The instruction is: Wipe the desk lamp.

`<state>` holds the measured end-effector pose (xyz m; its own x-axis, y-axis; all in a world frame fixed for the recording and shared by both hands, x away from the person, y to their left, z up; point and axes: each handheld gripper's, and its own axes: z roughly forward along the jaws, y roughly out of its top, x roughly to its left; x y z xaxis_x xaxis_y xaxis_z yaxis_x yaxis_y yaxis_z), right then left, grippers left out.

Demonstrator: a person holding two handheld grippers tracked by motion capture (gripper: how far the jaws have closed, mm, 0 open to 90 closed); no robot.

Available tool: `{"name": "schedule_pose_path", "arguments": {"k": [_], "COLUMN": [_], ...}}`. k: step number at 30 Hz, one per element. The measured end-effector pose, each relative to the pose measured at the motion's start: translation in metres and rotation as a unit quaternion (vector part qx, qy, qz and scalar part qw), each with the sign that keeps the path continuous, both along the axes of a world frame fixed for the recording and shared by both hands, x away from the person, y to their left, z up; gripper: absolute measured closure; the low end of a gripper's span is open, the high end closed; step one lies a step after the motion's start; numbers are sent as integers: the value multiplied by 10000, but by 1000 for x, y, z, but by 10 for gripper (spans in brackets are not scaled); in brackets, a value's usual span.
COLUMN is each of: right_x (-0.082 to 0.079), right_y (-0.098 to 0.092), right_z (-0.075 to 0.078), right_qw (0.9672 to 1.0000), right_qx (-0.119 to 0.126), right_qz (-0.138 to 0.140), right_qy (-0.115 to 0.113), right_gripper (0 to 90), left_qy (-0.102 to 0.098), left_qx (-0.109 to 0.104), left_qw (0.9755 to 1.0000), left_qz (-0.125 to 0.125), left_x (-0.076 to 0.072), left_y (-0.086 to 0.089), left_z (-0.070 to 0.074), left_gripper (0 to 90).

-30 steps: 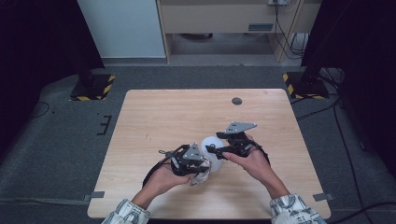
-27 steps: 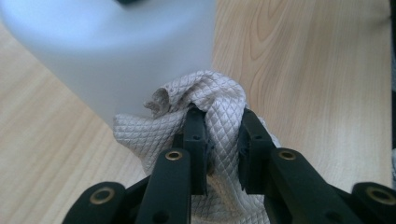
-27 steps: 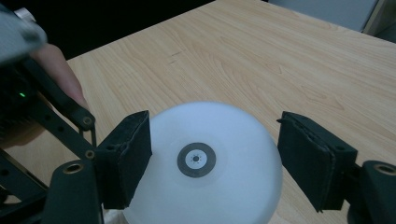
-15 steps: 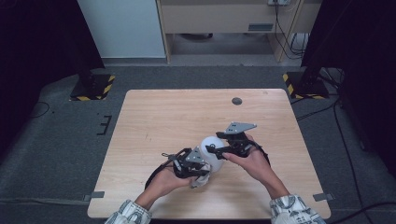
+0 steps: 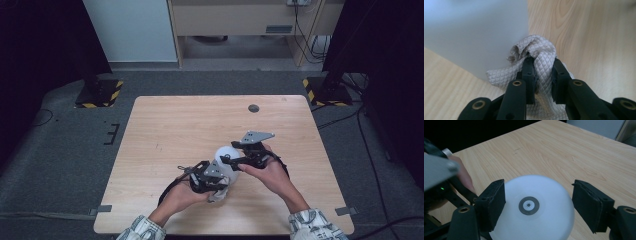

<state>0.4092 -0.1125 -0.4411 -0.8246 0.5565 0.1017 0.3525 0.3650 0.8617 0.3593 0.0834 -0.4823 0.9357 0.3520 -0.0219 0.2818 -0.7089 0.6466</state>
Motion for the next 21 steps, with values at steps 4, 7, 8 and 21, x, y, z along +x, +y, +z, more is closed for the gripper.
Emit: {"name": "schedule_pose_path", "arguments": {"k": [4,7,8,21], "right_x": [0,0,0,0], "right_y": [0,0,0,1], "right_z": [0,0,0,0], "right_qw": [10000,10000,10000,10000], "right_qx": [6,-3,-4,2], "right_qz": [-7,-3,-7,0], "right_qy": [-10,-9,-7,-8], "right_gripper": [273,273,273,273], "left_qy": [49,92,94,-136], "left_qx": [102,71,57,-426], "left_qw": [9999,9999,9999,9966], "left_qz": [18,53,106,693], "left_x": [4,7,8,19], "left_y": [6,11,16,47], "left_z": [-3,-5,-4,24], "left_gripper": [756,756,756,756]}}
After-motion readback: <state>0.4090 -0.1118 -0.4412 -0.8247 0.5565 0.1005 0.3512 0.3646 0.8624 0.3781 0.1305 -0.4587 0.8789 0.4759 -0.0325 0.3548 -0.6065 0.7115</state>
